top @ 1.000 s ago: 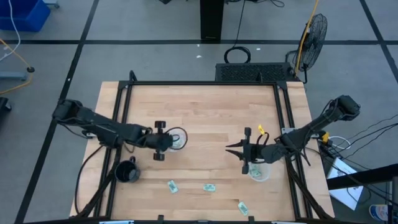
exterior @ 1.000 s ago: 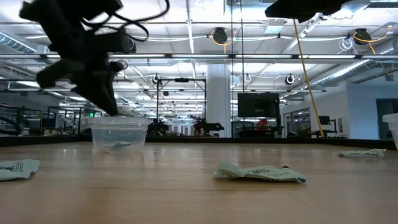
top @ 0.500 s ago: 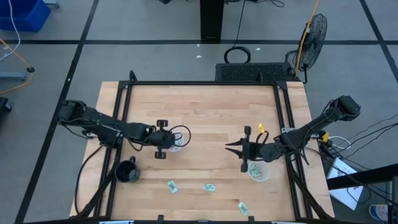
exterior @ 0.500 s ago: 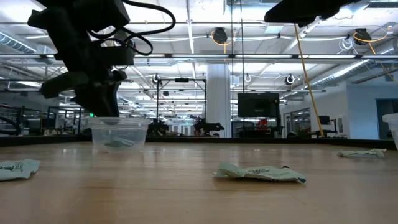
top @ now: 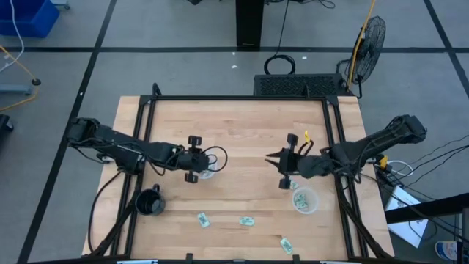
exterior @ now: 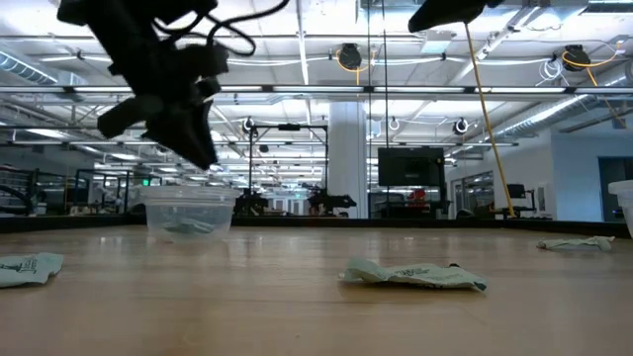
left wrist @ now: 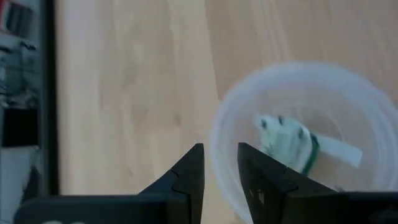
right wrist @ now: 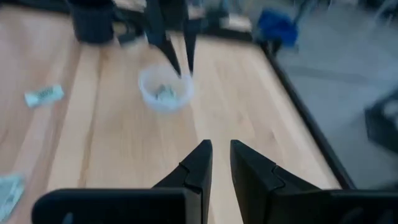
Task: Pick and place Stevia / Truvia into bins
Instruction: Put the green stevia packet into the right transparent container, then put the green stevia packet into the left transparent container
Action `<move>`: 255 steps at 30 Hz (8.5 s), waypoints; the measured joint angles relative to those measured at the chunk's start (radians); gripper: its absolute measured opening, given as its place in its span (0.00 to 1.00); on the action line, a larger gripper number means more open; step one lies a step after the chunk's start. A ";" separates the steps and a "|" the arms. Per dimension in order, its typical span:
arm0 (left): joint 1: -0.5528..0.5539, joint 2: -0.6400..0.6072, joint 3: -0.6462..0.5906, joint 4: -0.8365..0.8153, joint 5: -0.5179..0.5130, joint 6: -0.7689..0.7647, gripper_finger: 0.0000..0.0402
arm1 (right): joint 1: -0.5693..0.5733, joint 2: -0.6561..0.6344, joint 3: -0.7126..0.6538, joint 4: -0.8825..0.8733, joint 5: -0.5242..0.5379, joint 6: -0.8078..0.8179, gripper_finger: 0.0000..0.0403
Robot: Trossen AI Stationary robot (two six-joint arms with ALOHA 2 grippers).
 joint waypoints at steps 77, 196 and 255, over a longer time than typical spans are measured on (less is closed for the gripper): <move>0.002 -0.008 0.118 0.010 -0.063 -0.012 0.26 | -0.267 0.620 0.021 -0.639 -0.877 0.590 0.14; -0.390 0.285 -0.140 0.527 0.418 -0.623 0.46 | -0.045 -0.118 -0.689 1.557 -0.090 -0.524 0.20; 0.048 -0.055 -0.117 0.115 0.225 -0.150 0.15 | -0.016 -0.074 -0.690 1.054 -0.086 -0.041 0.26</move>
